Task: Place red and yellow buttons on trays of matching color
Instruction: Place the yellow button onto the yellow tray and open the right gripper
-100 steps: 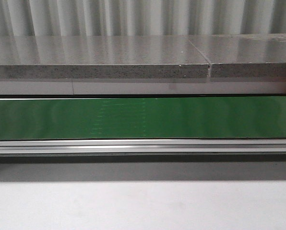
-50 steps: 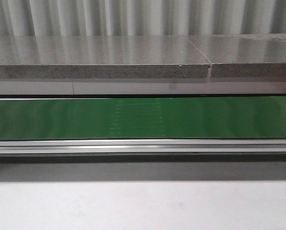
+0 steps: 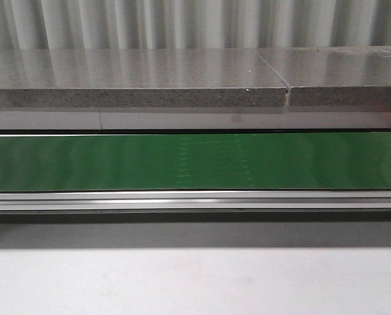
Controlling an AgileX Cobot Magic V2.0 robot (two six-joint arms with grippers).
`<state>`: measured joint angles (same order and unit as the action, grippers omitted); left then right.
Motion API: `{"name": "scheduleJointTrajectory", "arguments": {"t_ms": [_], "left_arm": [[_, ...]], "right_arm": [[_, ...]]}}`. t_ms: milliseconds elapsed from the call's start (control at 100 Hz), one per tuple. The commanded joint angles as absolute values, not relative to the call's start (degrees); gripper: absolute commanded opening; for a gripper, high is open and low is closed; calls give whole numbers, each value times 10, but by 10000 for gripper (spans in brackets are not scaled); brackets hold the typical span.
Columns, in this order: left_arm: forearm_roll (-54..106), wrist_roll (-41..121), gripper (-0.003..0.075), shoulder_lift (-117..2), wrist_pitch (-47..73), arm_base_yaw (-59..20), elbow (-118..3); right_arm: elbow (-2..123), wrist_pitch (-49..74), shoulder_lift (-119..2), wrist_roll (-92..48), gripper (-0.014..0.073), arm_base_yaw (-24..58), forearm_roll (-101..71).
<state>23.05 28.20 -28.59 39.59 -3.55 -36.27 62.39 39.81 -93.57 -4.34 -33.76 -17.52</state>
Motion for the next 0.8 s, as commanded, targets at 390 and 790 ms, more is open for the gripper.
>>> {"name": "scheduleJointTrajectory", "arguments": {"t_ms": [390,790], "left_arm": [[249,281,-20,-287,362,-40,-377],[249,281,-20,-287,362,-40,-377]], "right_arm": [[637,357,-978,-45,181,-342,-191],[638,365,-973,-48,478,-342,-190]]}}
